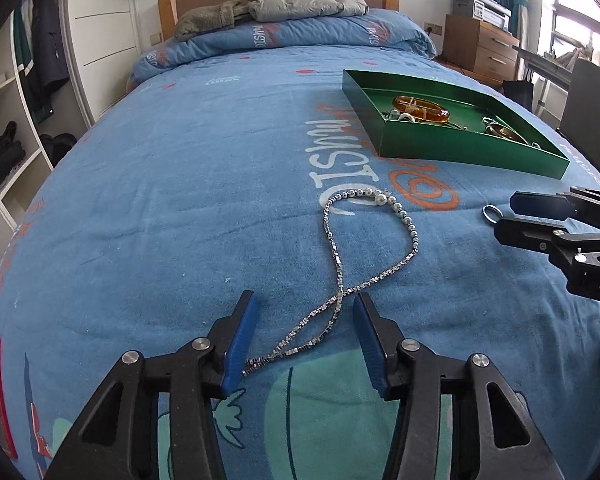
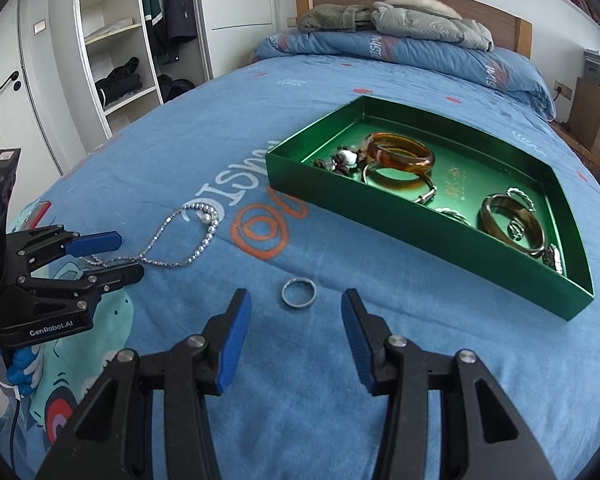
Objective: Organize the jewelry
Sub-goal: 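Grasp the pearl necklace with the left tool while the right tool grasps the silver ring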
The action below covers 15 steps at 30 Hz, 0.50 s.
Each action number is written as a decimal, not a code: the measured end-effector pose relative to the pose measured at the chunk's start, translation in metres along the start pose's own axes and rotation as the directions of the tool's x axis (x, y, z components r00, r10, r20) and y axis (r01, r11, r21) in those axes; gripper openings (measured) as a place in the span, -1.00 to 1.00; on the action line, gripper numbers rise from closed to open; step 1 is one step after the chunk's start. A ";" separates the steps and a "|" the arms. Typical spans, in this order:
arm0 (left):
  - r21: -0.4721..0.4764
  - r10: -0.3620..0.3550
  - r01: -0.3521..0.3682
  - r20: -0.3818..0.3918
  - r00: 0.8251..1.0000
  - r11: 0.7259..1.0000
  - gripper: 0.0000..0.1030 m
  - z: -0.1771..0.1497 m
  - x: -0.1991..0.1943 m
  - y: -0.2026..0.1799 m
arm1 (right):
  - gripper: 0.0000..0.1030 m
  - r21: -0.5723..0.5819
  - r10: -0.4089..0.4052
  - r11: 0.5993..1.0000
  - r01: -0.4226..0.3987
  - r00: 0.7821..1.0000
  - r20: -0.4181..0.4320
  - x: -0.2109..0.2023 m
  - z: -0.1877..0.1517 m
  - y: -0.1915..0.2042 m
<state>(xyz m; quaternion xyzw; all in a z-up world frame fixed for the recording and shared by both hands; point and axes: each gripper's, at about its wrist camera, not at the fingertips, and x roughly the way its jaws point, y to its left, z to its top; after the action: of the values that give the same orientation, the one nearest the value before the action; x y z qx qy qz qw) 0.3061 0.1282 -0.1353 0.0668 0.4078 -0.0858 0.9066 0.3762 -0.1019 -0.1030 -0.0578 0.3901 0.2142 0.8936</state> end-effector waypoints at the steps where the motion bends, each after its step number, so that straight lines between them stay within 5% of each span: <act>1: 0.004 0.005 -0.005 0.003 1.000 1.000 -0.04 0.000 0.001 -0.001 | -0.14 -0.005 -0.003 1.000 0.003 1.000 -0.008 0.005 0.000 0.001; 9: 0.004 -0.005 0.005 0.019 1.000 1.000 -0.34 0.002 0.007 -0.007 | -0.18 -0.042 -0.044 0.998 0.042 0.998 -0.044 0.020 -0.001 0.008; 15: -0.008 -0.038 0.038 0.035 0.999 0.999 -0.59 0.004 0.009 -0.008 | -0.48 -0.095 -0.086 0.992 0.081 0.995 -0.054 0.027 0.002 0.018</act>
<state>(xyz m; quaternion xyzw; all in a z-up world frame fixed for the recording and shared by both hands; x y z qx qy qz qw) 0.3129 0.1188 -0.1396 0.0536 0.3934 -0.1025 0.9121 0.3861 -0.0756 -0.1194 -0.1214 0.4028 0.1927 0.8865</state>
